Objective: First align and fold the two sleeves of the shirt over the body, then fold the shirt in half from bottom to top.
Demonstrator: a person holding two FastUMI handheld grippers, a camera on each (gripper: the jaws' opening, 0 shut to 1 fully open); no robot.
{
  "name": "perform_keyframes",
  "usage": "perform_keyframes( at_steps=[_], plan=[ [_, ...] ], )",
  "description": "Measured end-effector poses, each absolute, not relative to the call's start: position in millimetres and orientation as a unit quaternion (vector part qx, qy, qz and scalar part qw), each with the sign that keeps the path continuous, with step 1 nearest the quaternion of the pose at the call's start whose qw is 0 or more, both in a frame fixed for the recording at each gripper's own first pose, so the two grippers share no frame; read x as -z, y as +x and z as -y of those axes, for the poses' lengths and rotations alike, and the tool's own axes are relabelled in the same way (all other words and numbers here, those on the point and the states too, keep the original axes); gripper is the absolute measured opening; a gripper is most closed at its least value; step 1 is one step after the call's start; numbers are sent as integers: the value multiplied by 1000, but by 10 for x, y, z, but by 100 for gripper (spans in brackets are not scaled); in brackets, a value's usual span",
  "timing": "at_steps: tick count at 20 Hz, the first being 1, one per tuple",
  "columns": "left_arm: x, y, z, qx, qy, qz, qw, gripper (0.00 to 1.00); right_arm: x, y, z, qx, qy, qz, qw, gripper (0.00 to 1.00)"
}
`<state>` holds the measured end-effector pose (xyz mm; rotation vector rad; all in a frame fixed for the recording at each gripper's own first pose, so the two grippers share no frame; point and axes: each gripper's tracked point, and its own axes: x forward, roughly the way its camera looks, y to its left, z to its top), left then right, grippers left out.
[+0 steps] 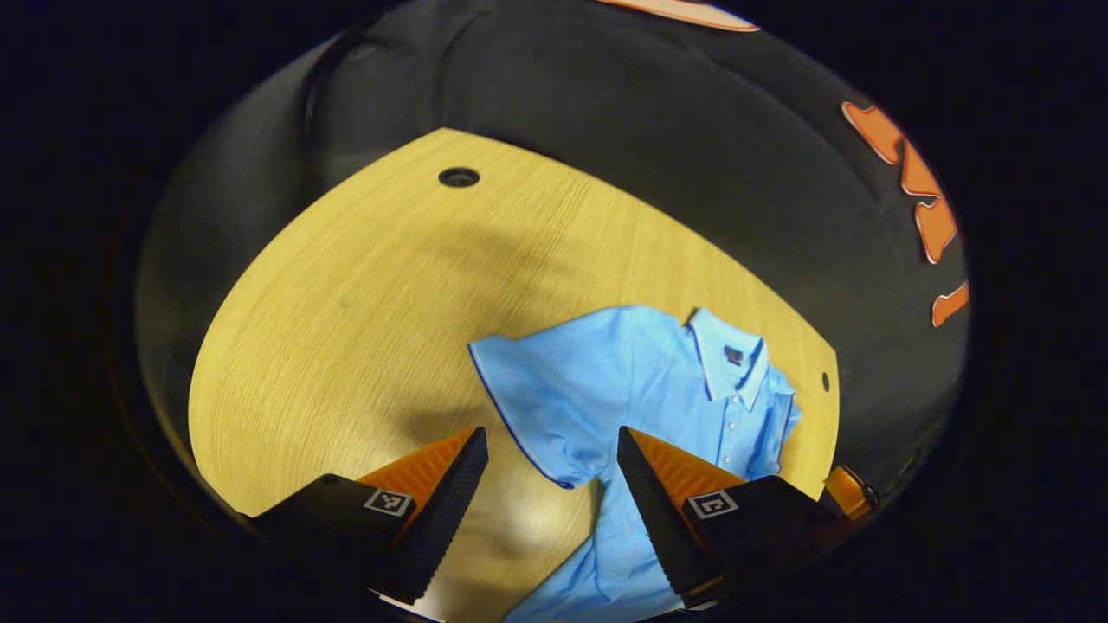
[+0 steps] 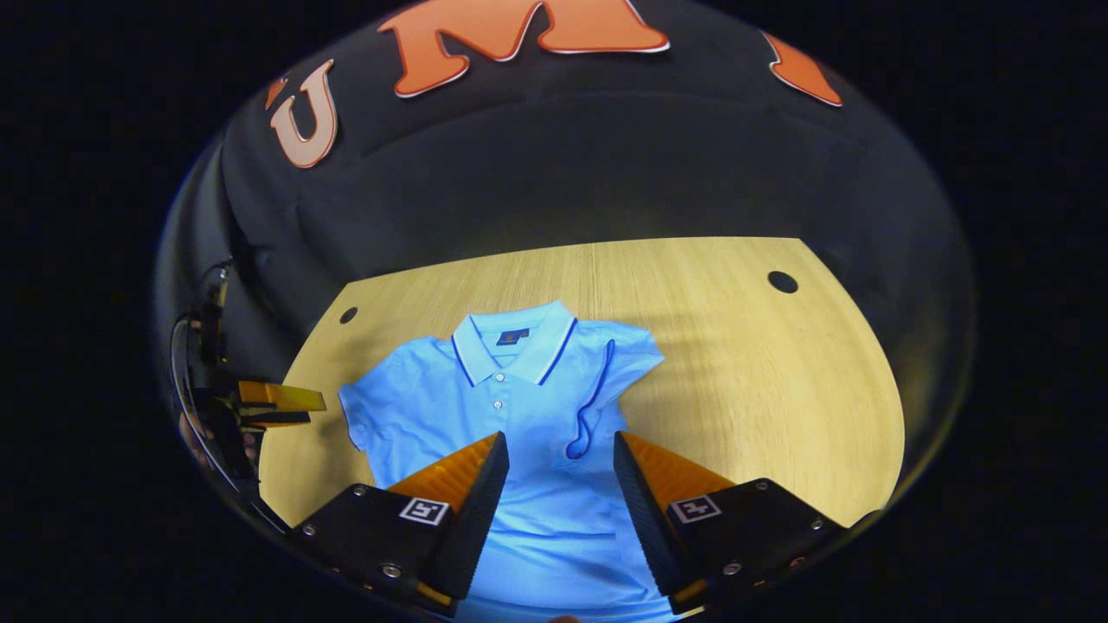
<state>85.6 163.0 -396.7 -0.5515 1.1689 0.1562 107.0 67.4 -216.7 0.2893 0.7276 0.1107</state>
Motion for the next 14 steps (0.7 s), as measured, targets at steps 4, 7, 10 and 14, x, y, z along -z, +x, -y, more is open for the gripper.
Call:
perform_keyframes(
  at_steps=[4, 7, 10, 14],
  plan=[
    [4275, 885, -1676, -91, -237, -585, 770, 99, 2145, 848, -441, -28, 146, -352, 924, 81],
    [4397, 931, -1644, -99, -222, -604, 759, 100, 2144, 708, -328, -18, 150, -351, 924, 83],
    [4510, 983, -1620, -115, -185, -624, 750, 100, 2152, 569, -239, -12, 146, -351, 925, 83],
    [4554, 1061, -1595, -131, -142, -633, 750, 87, 2156, 400, -130, -1, 154, -345, 926, 83]
  ],
)
